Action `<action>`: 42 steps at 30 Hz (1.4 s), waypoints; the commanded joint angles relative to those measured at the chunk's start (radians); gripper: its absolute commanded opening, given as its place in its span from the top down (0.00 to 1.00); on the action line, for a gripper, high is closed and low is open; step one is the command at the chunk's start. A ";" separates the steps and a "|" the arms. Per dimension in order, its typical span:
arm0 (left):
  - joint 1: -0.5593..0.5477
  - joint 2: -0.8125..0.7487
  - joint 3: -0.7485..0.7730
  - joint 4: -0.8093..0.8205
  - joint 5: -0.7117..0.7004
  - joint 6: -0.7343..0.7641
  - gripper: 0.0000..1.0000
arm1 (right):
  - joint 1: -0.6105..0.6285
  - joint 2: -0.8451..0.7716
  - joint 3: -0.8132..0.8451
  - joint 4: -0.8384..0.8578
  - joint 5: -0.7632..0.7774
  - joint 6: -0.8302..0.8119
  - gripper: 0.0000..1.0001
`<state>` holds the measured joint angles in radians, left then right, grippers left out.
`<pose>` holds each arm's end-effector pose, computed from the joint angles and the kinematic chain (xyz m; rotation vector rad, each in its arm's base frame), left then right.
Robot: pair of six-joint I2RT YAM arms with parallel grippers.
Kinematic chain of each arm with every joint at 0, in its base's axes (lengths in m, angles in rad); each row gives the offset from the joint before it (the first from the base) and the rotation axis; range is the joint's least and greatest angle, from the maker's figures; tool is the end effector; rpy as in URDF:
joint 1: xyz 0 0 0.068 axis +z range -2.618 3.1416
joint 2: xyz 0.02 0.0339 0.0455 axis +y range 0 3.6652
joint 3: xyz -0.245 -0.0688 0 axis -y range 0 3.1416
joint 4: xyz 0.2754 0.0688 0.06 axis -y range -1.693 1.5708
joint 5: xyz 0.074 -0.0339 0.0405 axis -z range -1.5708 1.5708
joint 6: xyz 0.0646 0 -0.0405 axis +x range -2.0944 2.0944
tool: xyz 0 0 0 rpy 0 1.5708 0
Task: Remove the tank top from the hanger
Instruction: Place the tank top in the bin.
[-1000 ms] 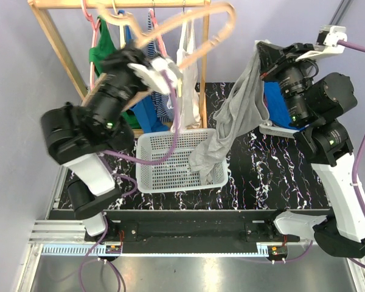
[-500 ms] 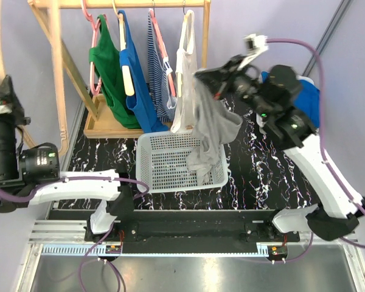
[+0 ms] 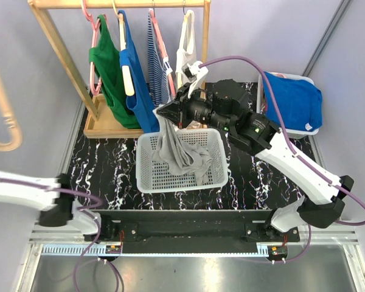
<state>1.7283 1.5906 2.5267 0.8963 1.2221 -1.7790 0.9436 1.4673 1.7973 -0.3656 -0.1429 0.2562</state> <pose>0.0419 0.1231 0.7086 0.0034 1.2353 0.1157 0.2118 0.3079 0.4983 -0.6851 1.5649 1.0291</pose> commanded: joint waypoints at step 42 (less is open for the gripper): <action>-0.644 -0.549 -0.576 -0.459 0.203 1.098 1.00 | 0.006 -0.130 0.201 0.026 0.092 -0.117 0.00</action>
<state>1.1286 1.0889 1.9564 0.4198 1.4654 -0.7795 0.9463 1.2583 1.9362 -0.4519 0.1268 0.1009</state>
